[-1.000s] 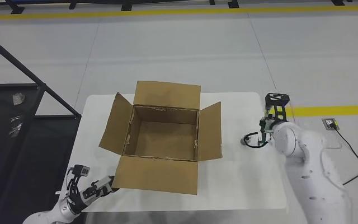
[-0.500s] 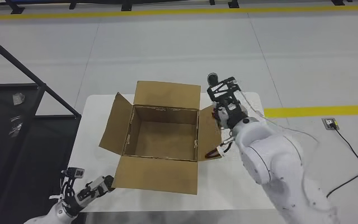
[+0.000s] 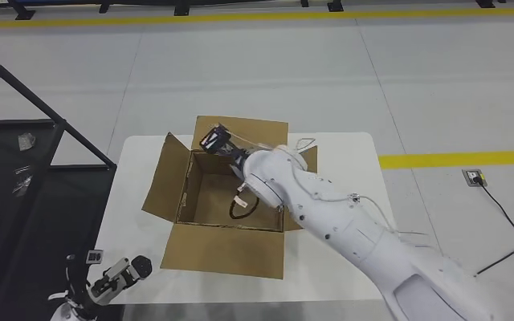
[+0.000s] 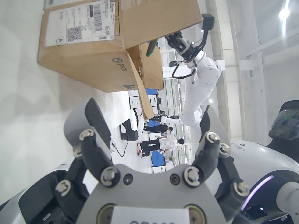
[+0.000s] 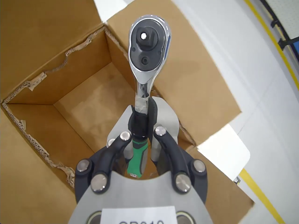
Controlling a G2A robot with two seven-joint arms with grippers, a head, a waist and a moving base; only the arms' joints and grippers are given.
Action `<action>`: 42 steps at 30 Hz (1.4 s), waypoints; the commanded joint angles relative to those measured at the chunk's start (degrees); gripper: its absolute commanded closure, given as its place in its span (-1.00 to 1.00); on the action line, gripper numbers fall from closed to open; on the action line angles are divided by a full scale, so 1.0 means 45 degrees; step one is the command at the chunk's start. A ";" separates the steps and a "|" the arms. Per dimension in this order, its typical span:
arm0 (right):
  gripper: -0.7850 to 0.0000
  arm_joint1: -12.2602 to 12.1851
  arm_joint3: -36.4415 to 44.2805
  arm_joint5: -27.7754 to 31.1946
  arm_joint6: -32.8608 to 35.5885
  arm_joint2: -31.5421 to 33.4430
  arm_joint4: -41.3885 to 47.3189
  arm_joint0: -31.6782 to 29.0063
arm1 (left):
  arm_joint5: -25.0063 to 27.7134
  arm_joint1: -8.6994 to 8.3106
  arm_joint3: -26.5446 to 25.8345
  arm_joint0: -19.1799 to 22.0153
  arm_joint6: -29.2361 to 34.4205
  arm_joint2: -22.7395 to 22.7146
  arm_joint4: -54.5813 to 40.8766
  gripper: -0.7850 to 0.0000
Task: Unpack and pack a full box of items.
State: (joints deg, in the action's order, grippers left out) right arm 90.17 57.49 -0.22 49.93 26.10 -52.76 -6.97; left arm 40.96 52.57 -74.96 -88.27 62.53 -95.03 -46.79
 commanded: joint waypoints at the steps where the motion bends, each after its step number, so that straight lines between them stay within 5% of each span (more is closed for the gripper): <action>1: 1.00 0.0682 -0.1676 0.0449 -0.0294 -0.0600 0.0458 0.0199 | -0.0023 0.0013 0.0006 -0.0016 0.0062 -0.0044 -0.0054 -1.00; 9: 1.00 0.2742 -0.5896 0.1659 -0.0701 -0.1745 0.1187 0.0367 | -0.0215 0.0050 -0.0208 0.0132 0.0308 -0.0085 0.0161 -1.00; 17: 1.00 0.4088 -0.8626 0.2271 -0.0660 -0.1873 0.1468 0.0710 | -0.0378 0.0090 -0.0232 0.0204 0.0377 -0.0136 0.0330 -1.00; 21: 1.00 0.4459 -0.9451 0.2665 -0.0656 -0.1756 0.1718 0.0777 | -0.0387 0.0108 -0.0172 0.0177 0.0402 -0.0210 0.0304 -1.00; 32: 1.00 0.4459 -0.9451 0.2665 -0.0656 -0.1756 0.1718 0.0777 | -0.0387 0.0108 -0.0172 0.0177 0.0402 -0.0210 0.0304 -1.00; 34: 0.43 0.4459 -0.9451 0.2665 -0.0656 -0.1756 0.1718 0.0777 | -0.0387 0.0108 -0.0172 0.0177 0.0402 -0.0210 0.0304 -1.00; 36: 0.07 0.4459 -0.9451 0.2665 -0.0656 -0.1756 0.1718 0.0777 | -0.0387 0.0108 -0.0172 0.0177 0.0402 -0.0210 0.0304 -1.00; 38: -0.78 0.4459 -0.9451 0.2665 -0.0656 -0.1756 0.1718 0.0777 | -0.0387 0.0108 -0.0172 0.0177 0.0402 -0.0210 0.0304 -1.00; 39: -1.00 0.4459 -0.9451 0.2665 -0.0656 -0.1756 0.1718 0.0777 | -0.0387 0.0108 -0.0172 0.0177 0.0402 -0.0210 0.0304 -1.00; 42: -1.00 0.4459 -0.9451 0.2665 -0.0656 -0.1756 0.1718 0.0777 | -0.0387 0.0108 -0.0172 0.0177 0.0402 -0.0210 0.0304 -1.00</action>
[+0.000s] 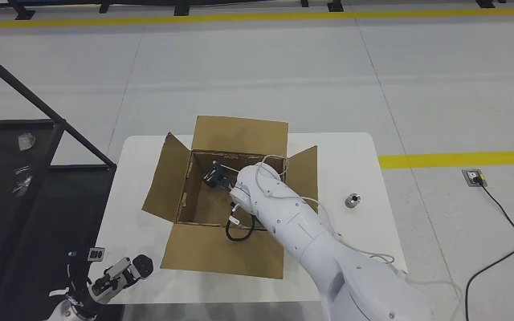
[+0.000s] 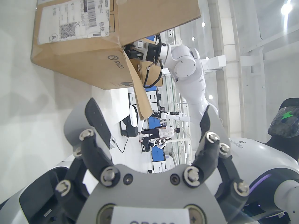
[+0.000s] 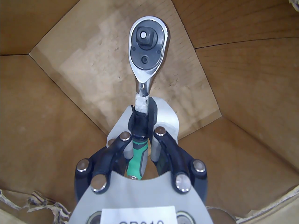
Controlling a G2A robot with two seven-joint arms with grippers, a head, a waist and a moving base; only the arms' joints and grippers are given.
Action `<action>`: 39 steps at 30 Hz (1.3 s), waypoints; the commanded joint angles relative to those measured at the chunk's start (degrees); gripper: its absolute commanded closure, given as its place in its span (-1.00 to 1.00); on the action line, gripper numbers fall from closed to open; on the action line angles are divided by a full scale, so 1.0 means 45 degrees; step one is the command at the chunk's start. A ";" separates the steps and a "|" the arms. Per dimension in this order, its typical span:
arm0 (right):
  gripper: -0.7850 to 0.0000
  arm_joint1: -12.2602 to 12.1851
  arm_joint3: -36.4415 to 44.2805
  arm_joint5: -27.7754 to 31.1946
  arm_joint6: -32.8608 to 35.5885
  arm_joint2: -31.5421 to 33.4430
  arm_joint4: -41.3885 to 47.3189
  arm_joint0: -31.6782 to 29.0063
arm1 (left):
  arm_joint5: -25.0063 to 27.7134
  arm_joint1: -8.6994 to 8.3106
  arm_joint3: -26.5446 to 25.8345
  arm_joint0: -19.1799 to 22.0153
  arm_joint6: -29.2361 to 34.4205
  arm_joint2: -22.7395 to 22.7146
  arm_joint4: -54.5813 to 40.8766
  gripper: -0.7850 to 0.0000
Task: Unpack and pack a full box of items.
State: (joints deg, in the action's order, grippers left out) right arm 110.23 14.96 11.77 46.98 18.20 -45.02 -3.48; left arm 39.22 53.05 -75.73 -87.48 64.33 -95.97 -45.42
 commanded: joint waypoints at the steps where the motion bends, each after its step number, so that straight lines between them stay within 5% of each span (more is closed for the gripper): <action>1: -1.00 0.0000 0.0000 0.0000 0.0000 0.0000 -0.0001 0.0000 | 0.0000 0.0000 0.0000 0.0000 0.0000 0.0000 0.0000 -1.00; 20: -1.00 -0.0017 -0.0412 -0.0224 -0.0004 0.0193 0.0357 -0.0007 | -0.0751 0.0163 -0.0803 0.0555 -0.0271 0.0868 0.1151 -1.00; 28: -1.00 -0.0423 0.0097 -0.0722 -0.3048 0.0407 -0.0196 -0.0402 | -0.1366 0.0169 -0.1597 0.1019 -0.0553 0.1189 0.2626 -1.00; 34: -1.00 -0.1038 0.1968 -0.1356 -0.4536 0.0595 -0.1171 -0.0680 | -0.1345 0.0176 -0.1539 0.0795 -0.0911 0.0985 0.2536 -1.00; 39: -1.00 -0.2213 0.5120 -0.2237 -0.5212 0.1213 -0.2546 -0.1418 | -0.1038 0.0167 -0.1445 0.0486 -0.1011 0.0647 0.2351 -1.00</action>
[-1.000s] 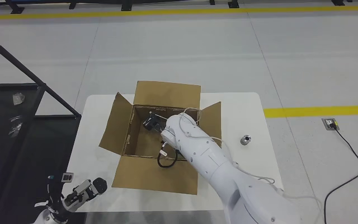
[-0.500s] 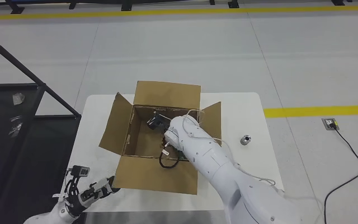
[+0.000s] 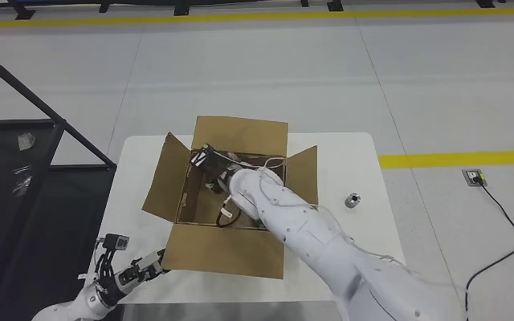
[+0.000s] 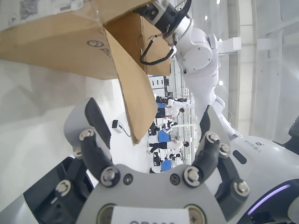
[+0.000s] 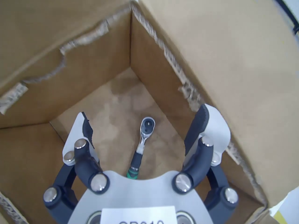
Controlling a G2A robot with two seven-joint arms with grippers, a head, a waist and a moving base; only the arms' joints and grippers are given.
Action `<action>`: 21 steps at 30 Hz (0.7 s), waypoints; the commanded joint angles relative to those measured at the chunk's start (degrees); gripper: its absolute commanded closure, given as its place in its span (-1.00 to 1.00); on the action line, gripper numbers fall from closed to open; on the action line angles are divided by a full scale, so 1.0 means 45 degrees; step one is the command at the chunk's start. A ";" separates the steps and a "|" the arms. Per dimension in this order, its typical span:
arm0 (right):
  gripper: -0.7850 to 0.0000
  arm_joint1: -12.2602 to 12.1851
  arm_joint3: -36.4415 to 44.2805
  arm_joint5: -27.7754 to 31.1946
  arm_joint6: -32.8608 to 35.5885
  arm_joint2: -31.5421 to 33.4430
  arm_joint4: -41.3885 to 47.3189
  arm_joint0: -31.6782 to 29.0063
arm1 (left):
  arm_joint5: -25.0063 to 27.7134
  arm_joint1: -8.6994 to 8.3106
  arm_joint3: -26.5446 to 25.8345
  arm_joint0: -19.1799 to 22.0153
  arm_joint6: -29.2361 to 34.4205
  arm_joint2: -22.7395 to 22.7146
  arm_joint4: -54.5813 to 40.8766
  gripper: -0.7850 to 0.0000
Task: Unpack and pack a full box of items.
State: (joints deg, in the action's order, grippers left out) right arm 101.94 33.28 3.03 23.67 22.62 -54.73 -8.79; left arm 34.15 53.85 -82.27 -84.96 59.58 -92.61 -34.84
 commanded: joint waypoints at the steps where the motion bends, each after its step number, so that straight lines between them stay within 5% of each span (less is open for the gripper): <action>1: -1.00 -0.0708 0.1957 -0.0635 0.0031 0.0493 -0.0753 -0.0510 | 0.0206 -0.0019 0.0019 -0.0140 0.0061 -0.0209 -0.0026 -1.00; 5: -1.00 -0.2399 0.6939 -0.2024 0.1123 0.2299 -0.2856 -0.2551 | 0.0657 -0.0051 0.0127 -0.0438 0.0069 -0.0762 -0.0432 -1.00; 11: -1.00 -0.4653 1.5449 -0.0575 0.3839 0.6804 -0.6434 -0.7811 | 0.1272 -0.0086 0.0180 -0.0771 -0.0008 -0.1699 -0.1281 -1.00; 16: -1.00 -0.5209 1.8862 -0.0324 0.4896 0.9490 -0.7363 -1.0446 | 0.1539 -0.0119 -0.0024 -0.1110 0.0557 -0.2445 -0.2444 -1.00; 21: -1.00 -0.5335 1.9499 -0.1564 0.6532 1.1953 -0.6822 -1.1167 | 0.1259 -0.0148 -0.0532 -0.1482 0.1086 -0.3007 -0.3242 -1.00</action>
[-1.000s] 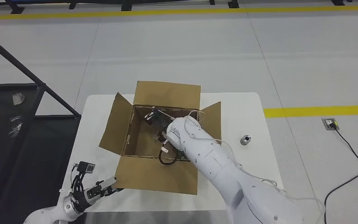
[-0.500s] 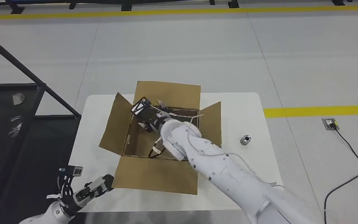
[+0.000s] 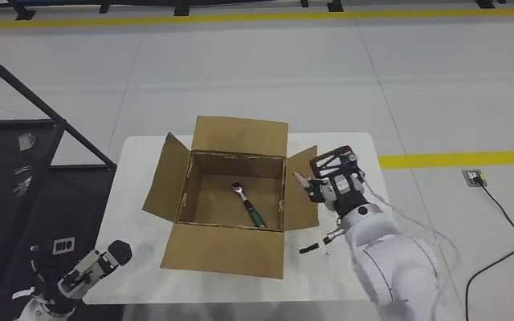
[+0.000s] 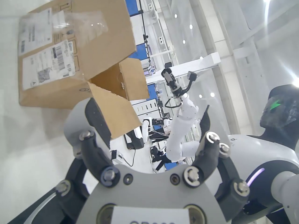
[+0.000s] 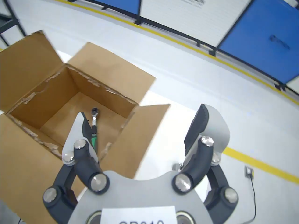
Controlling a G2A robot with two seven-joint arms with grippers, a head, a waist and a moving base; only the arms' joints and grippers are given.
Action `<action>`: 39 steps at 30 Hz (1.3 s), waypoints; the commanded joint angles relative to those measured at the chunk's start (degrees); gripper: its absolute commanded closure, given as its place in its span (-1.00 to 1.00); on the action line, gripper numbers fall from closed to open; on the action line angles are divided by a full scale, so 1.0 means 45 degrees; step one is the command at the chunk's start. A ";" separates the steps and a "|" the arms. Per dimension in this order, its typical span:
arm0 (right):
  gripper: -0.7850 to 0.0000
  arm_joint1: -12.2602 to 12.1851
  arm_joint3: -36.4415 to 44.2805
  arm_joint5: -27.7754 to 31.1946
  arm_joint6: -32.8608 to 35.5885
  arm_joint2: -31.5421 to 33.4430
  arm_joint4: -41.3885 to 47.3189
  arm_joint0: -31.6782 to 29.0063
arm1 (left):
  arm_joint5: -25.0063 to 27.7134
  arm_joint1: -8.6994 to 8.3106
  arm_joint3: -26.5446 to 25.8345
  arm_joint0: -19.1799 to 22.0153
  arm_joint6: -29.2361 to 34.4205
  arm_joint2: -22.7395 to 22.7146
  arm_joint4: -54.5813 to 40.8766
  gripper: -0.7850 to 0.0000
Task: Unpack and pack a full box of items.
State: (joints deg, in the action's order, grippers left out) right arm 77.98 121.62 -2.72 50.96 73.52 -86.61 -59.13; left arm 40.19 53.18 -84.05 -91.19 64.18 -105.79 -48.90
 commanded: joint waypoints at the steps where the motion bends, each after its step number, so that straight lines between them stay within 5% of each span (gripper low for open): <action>1: -1.00 -0.0025 -0.0517 -0.0773 0.1055 0.1285 0.0335 0.0139 | -0.0155 0.0003 -0.0237 -0.0136 0.0135 -0.0100 -0.0226 -1.00; 6: -1.00 -0.0121 -0.3430 -0.0988 0.2781 0.3364 0.1832 0.1167 | -0.0155 0.0003 -0.0237 -0.0136 0.0135 -0.0100 -0.0226 -1.00; 13: -1.00 -0.0349 -1.0710 0.2538 0.5221 0.3745 0.4380 0.4105 | -0.0155 0.0003 -0.0237 -0.0136 0.0135 -0.0100 -0.0226 -1.00; 19: -1.00 -0.0262 -1.4786 0.3423 0.4109 0.2905 0.5060 0.6042 | -0.0155 0.0003 -0.0237 -0.0136 0.0135 -0.0100 -0.0226 -1.00; 20: -0.84 -0.0270 -1.5343 0.3486 0.3970 0.2897 0.5177 0.6285 | -0.0155 0.0003 -0.0237 -0.0136 0.0135 -0.0100 -0.0226 -1.00; 22: -0.05 -0.0282 -1.6325 0.3598 0.3860 0.2808 0.5285 0.6762 | -0.0155 0.0003 -0.0237 -0.0136 0.0135 -0.0100 -0.0226 -1.00; 23: 0.04 -0.0283 -1.6777 0.3608 0.3867 0.2736 0.5302 0.6987 | -0.0155 0.0003 -0.0237 -0.0136 0.0135 -0.0100 -0.0226 -1.00; 33: -0.15 -0.0219 -1.9431 0.3637 0.3498 0.1918 0.5246 0.8432 | -0.0155 0.0003 -0.0237 -0.0136 0.0135 -0.0100 -0.0226 -1.00; 39: 0.00 -0.0160 -2.0220 0.3131 0.3161 0.1506 0.5124 0.8910 | -0.0155 0.0003 -0.0237 -0.0136 0.0135 -0.0100 -0.0226 -1.00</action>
State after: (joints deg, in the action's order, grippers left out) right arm 77.18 31.21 11.82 65.34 80.67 -63.49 -19.42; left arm 39.49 53.19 -85.11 -91.81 64.79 -106.24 -49.92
